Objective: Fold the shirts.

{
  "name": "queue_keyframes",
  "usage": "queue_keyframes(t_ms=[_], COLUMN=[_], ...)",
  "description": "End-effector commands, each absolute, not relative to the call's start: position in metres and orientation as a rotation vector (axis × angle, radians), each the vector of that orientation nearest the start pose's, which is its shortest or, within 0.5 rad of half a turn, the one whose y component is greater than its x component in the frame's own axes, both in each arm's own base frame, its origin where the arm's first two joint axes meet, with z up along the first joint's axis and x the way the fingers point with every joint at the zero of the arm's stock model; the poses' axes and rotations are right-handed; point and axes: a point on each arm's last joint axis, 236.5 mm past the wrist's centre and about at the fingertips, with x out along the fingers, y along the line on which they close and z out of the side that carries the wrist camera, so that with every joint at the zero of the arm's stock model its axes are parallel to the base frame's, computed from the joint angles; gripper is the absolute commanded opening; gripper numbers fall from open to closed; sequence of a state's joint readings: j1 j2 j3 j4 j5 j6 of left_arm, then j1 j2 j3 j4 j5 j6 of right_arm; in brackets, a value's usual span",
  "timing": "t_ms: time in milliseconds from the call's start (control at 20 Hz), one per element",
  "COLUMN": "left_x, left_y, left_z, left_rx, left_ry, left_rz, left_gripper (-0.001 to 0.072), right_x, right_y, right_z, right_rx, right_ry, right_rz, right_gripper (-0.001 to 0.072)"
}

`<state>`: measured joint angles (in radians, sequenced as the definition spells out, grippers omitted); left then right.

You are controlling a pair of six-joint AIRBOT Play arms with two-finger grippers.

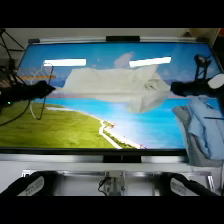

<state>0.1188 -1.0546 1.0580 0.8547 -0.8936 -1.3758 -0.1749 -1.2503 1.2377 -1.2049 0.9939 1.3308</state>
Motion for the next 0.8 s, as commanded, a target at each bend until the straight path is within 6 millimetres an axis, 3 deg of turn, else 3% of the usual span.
queue_keyframes(t_ms=[0,100,150,250,350,450,550,650,750], left_x=[0.413,0.378,0.355,0.3,0.244,0.2,0.171,0.156,0.158], left_y=[-0.073,-0.077,-0.08,-0.086,-0.092,-0.093,-0.079,-0.061,-0.052], left_z=[0.304,0.409,0.45,0.516,0.56,0.582,0.589,0.591,0.585], left_rx=[-0.382,-0.306,-0.274,-0.246,-0.229,-0.214,-0.228,-0.223,-0.208], left_ry=[0.404,0.175,0.08,-0.084,-0.21,-0.297,-0.339,-0.366,-0.344], left_rz=[-0.367,-0.401,-0.414,-0.437,-0.456,-0.447,-0.37,-0.28,-0.233], left_gripper=[0.0029,0.0028,0.0028,0.0028,0.0028,0.0028,0.0028,0.0028,0.0028], right_x=[0.432,0.404,0.381,0.331,0.279,0.237,0.208,0.194,0.198], right_y=[-0.009,-0.008,-0.005,0.001,0.006,0.008,0.005,-0.005,-0.011], right_z=[0.249,0.35,0.398,0.474,0.529,0.559,0.575,0.582,0.577], right_rx=[0.028,-0.021,-0.042,-0.075,-0.109,-0.138,-0.137,-0.131,-0.121], right_ry=[0.526,0.274,0.149,-0.059,-0.222,-0.317,-0.371,-0.392,-0.368], right_rz=[0.134,0.106,0.093,0.073,0.049,0.023,-0.015,-0.068,-0.086], right_gripper=[0.0064,0.0064,0.0064,0.0064,0.0064,0.0064,0.0064,0.0064,0.0064])
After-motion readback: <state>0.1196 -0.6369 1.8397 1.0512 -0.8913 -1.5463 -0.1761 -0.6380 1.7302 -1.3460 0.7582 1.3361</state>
